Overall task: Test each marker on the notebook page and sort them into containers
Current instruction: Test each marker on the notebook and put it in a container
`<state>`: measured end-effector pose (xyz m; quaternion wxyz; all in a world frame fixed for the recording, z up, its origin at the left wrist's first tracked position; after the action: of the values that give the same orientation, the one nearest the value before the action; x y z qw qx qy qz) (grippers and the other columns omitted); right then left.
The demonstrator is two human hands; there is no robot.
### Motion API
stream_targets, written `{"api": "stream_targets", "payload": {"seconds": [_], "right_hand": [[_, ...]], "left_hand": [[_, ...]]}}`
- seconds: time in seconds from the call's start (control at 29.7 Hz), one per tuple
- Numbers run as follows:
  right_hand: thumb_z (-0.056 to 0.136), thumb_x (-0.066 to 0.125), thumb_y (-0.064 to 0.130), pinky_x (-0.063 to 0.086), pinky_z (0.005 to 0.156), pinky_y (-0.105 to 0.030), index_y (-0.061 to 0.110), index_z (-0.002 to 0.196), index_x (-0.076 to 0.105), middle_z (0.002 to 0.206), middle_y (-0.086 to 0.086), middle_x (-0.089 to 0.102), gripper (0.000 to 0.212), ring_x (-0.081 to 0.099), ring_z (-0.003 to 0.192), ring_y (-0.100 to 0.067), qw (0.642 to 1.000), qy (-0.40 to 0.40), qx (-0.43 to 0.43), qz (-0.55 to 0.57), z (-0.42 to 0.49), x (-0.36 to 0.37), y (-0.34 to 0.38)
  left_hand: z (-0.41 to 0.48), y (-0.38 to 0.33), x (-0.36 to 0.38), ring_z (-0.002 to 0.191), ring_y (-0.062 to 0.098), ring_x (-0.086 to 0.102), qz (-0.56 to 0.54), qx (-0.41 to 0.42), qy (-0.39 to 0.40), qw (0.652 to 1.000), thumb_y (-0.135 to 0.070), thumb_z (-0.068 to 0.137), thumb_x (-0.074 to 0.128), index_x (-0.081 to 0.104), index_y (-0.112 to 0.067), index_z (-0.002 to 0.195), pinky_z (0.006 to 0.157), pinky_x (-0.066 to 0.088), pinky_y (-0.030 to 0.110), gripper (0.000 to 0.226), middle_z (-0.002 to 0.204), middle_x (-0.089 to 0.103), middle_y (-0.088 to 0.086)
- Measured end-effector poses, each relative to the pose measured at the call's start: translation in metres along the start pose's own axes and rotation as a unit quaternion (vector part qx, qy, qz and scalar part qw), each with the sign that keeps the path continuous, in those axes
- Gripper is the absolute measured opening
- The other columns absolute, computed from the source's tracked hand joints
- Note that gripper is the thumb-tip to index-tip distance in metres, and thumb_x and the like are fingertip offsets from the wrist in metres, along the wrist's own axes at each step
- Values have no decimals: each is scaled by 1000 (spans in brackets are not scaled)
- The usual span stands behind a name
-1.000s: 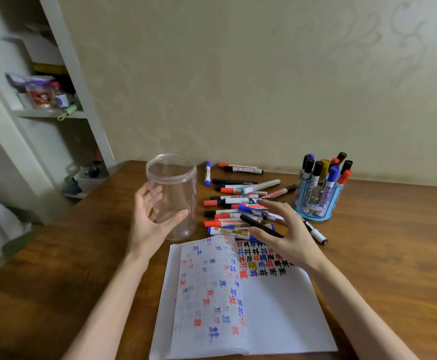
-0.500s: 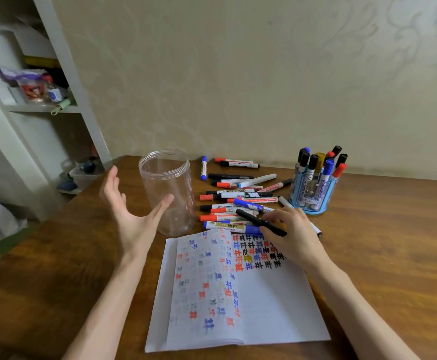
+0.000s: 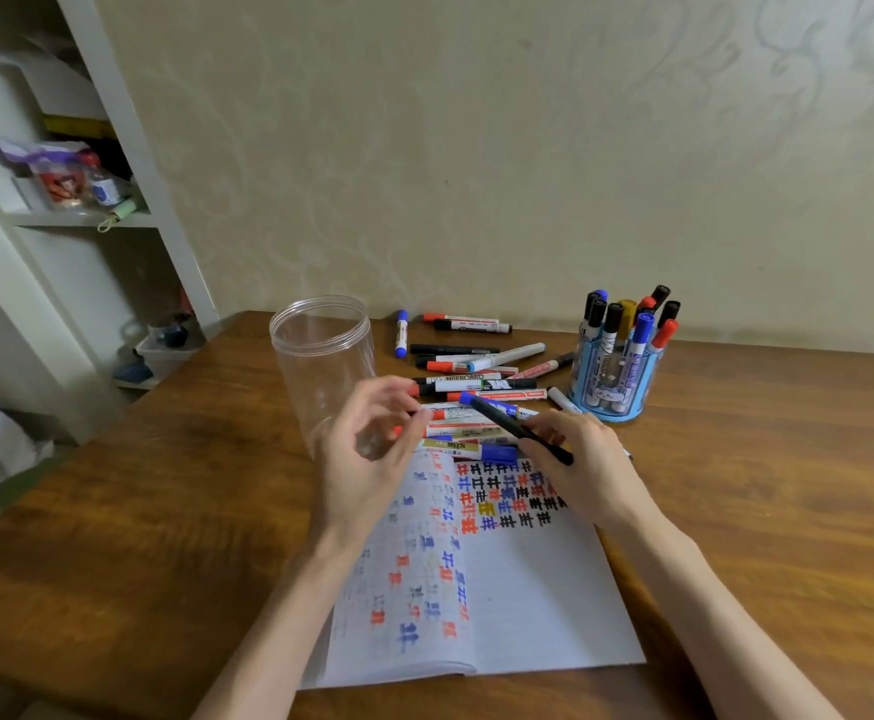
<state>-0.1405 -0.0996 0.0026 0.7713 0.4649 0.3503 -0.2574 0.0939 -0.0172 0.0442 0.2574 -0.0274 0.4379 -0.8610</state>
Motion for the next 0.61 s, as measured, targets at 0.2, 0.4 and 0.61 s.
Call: {"api": "stream_targets", "payload": {"seconds": [0.2, 0.4, 0.61], "right_hand": [[104, 61, 37, 49, 55, -19, 29, 133, 69, 91, 17, 71, 31, 68, 76, 0, 992, 66, -46, 95, -7, -4, 21], [98, 70, 38, 54, 64, -19, 25, 126, 74, 104, 11, 76, 31, 70, 89, -1, 984, 72, -28, 158, -7, -9, 17], [92, 75, 44, 52, 59, -20, 26, 103, 74, 89, 8, 71, 21, 67, 79, -11, 989, 27, 6, 143, -7, -10, 10]], "left_hand": [[8, 13, 43, 135, 2, 45, 178, 14, 158, 971, -27, 91, 76, 61, -32, 140, 107, 46, 25, 52, 150, 44, -15], [9, 17, 47, 100, -1, 67, 124, -59, 144, 980, -24, 92, 76, 69, -32, 120, 84, 61, 29, 30, 107, 73, -17], [5, 18, 65, 96, 4, 73, 20, -160, 184, 970, -26, 89, 79, 48, -36, 135, 75, 60, 20, 57, 106, 72, -11]]}}
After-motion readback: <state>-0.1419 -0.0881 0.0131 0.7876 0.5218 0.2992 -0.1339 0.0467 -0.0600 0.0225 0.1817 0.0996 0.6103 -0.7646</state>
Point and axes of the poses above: each hand's wrist, its own z-axis towards the middle knuckle, its own x-axis out of the palm, y = z × x, the point moved 7 cm from there along z, towards the middle knuckle
